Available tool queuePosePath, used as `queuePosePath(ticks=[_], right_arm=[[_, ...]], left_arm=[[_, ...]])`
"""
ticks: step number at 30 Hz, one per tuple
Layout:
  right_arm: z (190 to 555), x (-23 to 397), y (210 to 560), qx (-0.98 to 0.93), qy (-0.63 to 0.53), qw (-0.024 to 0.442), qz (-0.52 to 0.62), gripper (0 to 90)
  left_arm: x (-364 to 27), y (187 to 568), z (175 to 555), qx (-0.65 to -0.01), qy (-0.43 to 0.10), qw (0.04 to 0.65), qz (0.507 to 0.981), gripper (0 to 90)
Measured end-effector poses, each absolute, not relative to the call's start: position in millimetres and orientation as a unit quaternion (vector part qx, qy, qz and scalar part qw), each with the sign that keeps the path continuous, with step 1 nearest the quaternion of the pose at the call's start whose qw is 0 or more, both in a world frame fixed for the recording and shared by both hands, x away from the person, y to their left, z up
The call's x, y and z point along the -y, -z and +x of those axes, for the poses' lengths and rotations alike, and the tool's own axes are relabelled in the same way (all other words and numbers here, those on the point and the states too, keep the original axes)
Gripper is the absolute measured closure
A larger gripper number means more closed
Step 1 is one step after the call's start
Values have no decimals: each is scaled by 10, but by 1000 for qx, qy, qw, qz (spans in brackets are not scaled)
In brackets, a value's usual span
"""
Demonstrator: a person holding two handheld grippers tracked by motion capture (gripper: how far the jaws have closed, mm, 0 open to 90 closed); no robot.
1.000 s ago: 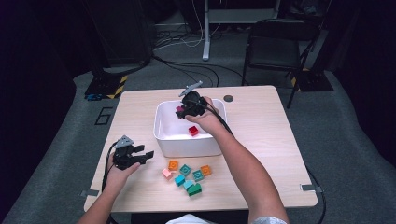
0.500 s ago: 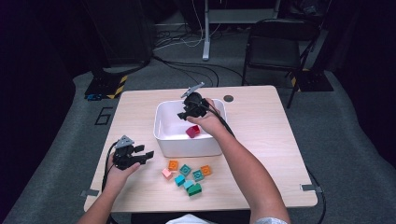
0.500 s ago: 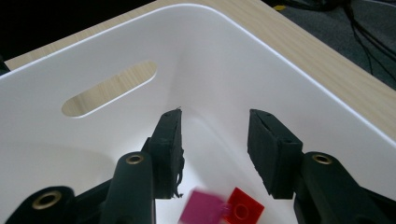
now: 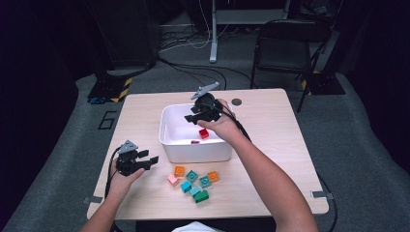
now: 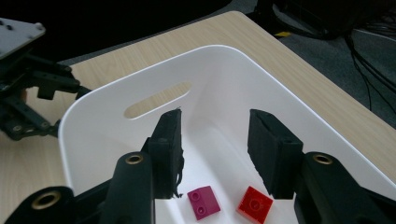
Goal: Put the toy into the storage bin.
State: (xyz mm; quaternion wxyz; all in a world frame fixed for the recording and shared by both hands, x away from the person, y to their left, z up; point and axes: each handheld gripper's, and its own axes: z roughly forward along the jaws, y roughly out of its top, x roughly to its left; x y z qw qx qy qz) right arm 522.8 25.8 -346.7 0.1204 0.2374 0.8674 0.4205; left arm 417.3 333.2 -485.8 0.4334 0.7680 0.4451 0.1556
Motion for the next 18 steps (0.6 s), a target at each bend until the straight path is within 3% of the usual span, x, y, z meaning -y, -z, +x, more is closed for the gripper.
queuePosePath(ticks=[18], right_arm=[[4607, 101, 3302, -861, -449, 120, 207, 546]], left_arm=[[-3346, 4858, 4168, -448, -158, 431, 767, 398]])
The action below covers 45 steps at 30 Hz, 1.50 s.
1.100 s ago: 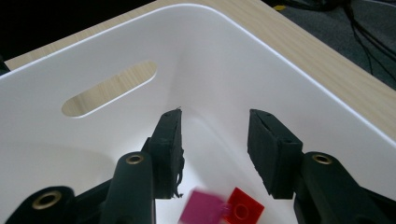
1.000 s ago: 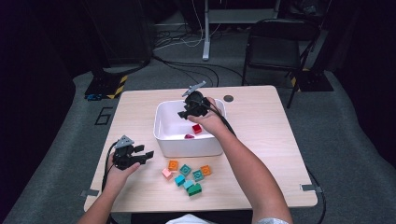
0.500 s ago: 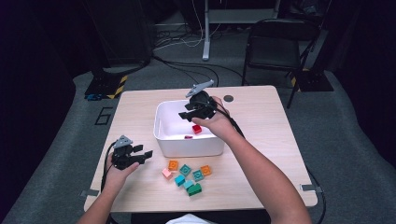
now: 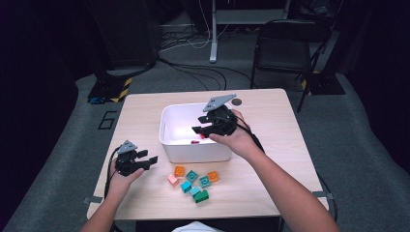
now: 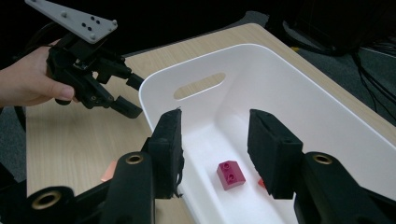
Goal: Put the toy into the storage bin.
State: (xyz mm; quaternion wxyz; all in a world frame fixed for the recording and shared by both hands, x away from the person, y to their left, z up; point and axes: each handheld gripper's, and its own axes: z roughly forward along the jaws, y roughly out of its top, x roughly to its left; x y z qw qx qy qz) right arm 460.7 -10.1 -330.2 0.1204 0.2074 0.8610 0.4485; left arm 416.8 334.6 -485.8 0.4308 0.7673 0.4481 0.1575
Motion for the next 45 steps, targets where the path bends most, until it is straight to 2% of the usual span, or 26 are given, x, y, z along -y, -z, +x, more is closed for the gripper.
queuePosePath(ticks=[24, 45], right_arm=[[3931, 199, 3782, -865, -456, 119, 170, 546], [3706, 273, 4494, -874, -449, 98, 158, 546]], left_arm=[[-3345, 4861, 4166, -447, -156, 429, 769, 397], [-3335, 4869, 4168, -447, -160, 428, 769, 397]])
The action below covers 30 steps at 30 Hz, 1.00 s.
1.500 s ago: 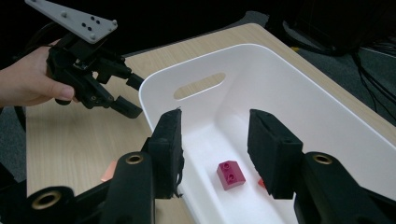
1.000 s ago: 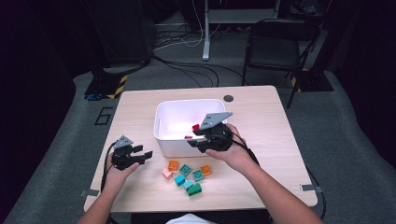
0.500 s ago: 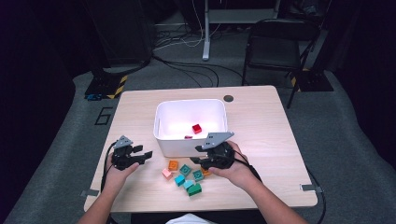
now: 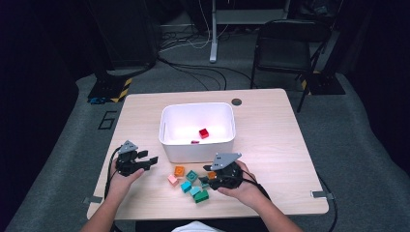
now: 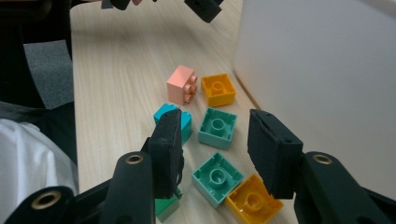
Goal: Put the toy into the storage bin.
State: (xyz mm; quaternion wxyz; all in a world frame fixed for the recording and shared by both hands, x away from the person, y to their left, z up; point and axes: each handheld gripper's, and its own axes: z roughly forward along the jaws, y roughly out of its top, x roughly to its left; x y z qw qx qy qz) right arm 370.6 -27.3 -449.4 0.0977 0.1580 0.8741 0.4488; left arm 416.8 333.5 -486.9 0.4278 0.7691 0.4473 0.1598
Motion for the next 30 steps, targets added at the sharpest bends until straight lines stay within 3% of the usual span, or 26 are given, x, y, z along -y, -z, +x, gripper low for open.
queuePosePath(ticks=[30], right_arm=[[3545, 184, 4917, -892, -431, 47, 127, 533]], left_arm=[[-3335, 4874, 4179, -447, -158, 423, 772, 397]])
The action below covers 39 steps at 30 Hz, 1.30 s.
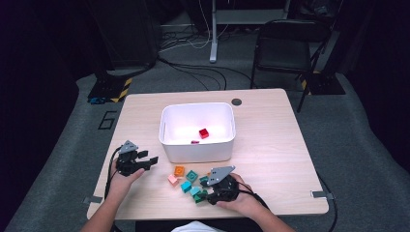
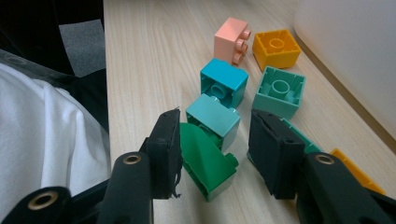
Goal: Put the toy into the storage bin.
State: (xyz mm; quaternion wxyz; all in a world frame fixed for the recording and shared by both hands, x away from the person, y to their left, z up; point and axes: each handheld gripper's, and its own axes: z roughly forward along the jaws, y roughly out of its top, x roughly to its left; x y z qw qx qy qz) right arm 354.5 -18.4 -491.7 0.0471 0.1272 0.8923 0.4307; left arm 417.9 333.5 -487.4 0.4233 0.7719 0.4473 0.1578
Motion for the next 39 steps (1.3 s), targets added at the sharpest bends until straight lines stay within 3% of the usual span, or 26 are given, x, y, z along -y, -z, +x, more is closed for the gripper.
queuePosePath(ticks=[8, 18, 39], right_arm=[[3545, 147, 5031, -903, -410, 30, 126, 544], [3555, 152, 5065, -913, -389, 21, 117, 648], [3598, 318, 4830, -901, -413, 36, 126, 658]], left_arm=[[-3337, 4875, 4180, -449, -158, 424, 770, 397], [-3341, 4875, 4182, -449, -157, 425, 770, 397], [-3332, 4883, 4189, -451, -158, 424, 769, 397]])
